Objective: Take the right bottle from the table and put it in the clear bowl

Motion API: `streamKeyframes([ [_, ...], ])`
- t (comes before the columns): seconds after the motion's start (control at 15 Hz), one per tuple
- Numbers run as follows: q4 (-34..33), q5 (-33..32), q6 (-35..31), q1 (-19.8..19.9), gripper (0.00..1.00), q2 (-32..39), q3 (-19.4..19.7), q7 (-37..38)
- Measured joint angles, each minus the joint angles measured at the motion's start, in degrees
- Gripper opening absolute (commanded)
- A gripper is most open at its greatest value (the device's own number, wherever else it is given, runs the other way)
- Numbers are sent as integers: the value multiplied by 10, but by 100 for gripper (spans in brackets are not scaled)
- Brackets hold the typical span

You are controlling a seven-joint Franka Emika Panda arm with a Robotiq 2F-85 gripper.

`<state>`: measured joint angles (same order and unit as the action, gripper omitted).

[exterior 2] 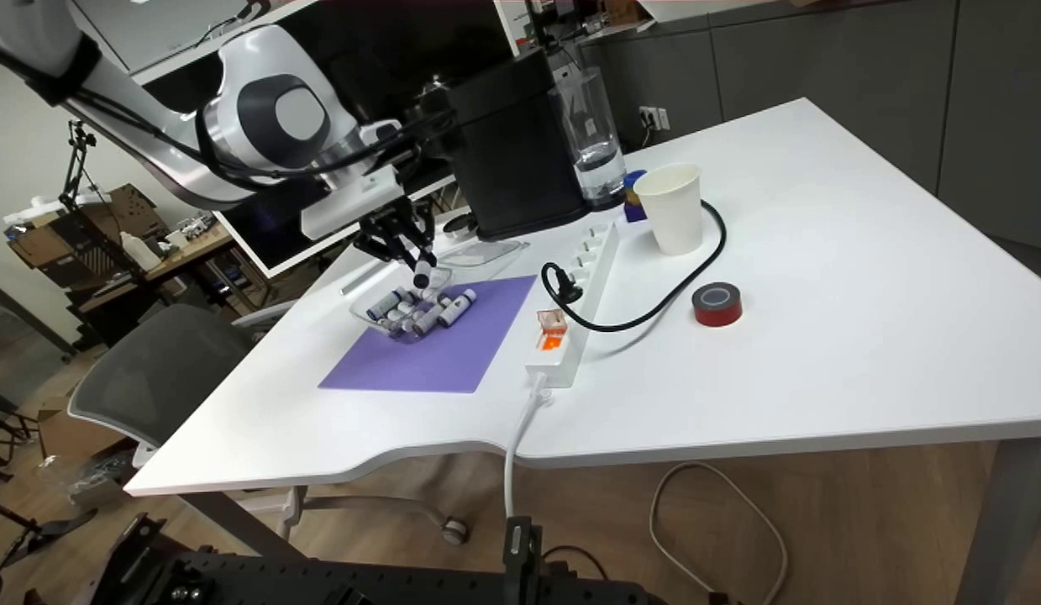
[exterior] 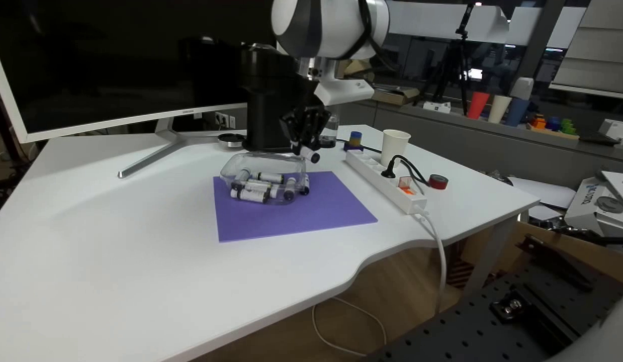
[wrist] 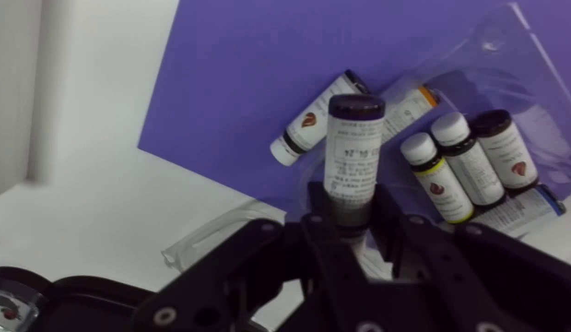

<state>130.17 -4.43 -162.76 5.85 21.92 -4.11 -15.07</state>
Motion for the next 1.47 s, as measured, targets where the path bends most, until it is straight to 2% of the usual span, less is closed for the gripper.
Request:
streamKeyframes([
  [0.2, -33, 13, 78, 0, 7, -3, -28, -44],
  [0.4, -57, 16, 106, 1, 7, 16, -33, -78],
  [0.6, -67, 13, 100, 1, 7, 49, -29, -93],
  [0.87, -77, 10, 59, 1, 7, 91, -28, -94],
  [1.2, -83, 19, 7, 11, 7, 123, -44, -94],
  [1.27, -83, 23, 1, 17, 52, 125, -50, -94],
  [1.33, -83, 24, -5, 22, 53, 127, -55, -94],
  [1.47, -83, 25, -16, 29, 66, 130, -60, -94],
])
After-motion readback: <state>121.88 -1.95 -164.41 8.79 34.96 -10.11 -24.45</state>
